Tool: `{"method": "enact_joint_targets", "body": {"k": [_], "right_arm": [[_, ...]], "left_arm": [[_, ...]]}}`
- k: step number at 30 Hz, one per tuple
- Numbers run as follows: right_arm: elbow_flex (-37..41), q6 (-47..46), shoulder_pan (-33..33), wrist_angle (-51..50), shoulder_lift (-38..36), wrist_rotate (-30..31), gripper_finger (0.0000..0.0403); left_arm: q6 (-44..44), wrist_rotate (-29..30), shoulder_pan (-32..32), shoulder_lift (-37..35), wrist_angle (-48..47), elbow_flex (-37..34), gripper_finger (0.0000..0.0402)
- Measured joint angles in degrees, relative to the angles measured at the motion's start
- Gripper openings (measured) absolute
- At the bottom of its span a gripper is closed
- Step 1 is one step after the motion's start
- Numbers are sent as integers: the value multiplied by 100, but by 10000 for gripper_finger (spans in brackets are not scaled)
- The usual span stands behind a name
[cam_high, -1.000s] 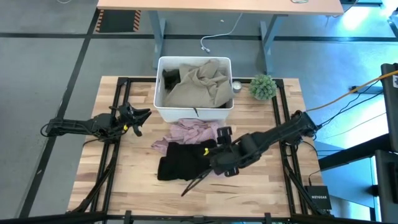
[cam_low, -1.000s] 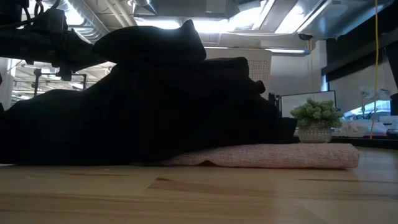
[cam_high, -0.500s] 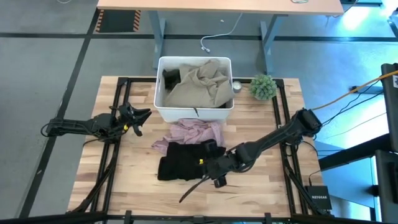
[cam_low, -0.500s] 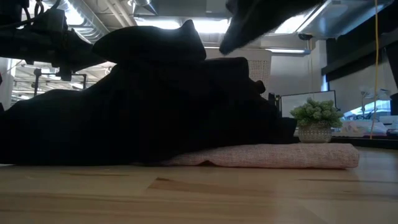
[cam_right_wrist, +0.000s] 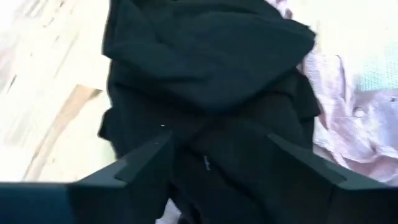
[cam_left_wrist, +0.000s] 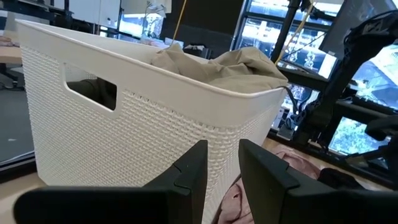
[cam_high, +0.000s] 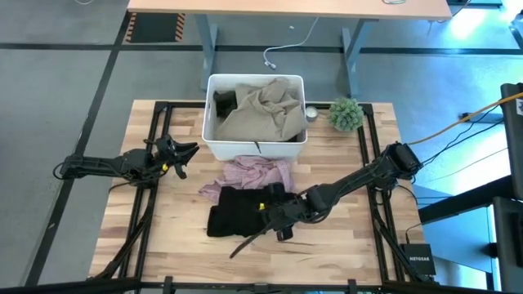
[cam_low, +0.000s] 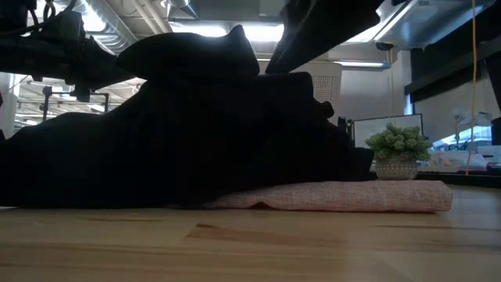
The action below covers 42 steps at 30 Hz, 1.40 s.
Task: Sort clothes
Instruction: Put the black shirt into the white laundry organizer
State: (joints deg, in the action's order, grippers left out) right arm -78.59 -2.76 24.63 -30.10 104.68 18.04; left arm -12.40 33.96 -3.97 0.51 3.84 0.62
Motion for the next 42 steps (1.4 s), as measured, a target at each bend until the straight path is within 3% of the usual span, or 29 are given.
{"method": "enact_joint_targets", "body": {"k": [6, 8, 10, 14, 23, 35, 38, 42], "right_arm": [[0, -19, 19, 63, 0, -160, 380], [-2, -158, 11, 59, 9, -493, 391], [-2, -130, 8, 180, 94, -645, 377], [-2, 362, 10, 613, 386, -388, 360], [-2, 612, -81, 562, 818, -23, 360], [-33, 779, -584, 557, 1333, -220, 358], [-33, 772, -684, 520, 1339, -289, 331], [-35, 768, -697, 507, 1346, -289, 242]], "left_arm": [[-65, 0, 0, 2, -2, 0, 86], [-61, 2, 0, 1, 0, 0, 86], [-10, 2, 0, 2, -2, 0, 86], [44, 0, 0, 2, -2, 0, 86], [90, -1, 0, 2, -2, 0, 86], [81, -1, 0, 2, 0, 0, 86], [60, -1, 0, 2, 0, 0, 86], [90, -3, 0, 2, -2, 0, 86]]}}
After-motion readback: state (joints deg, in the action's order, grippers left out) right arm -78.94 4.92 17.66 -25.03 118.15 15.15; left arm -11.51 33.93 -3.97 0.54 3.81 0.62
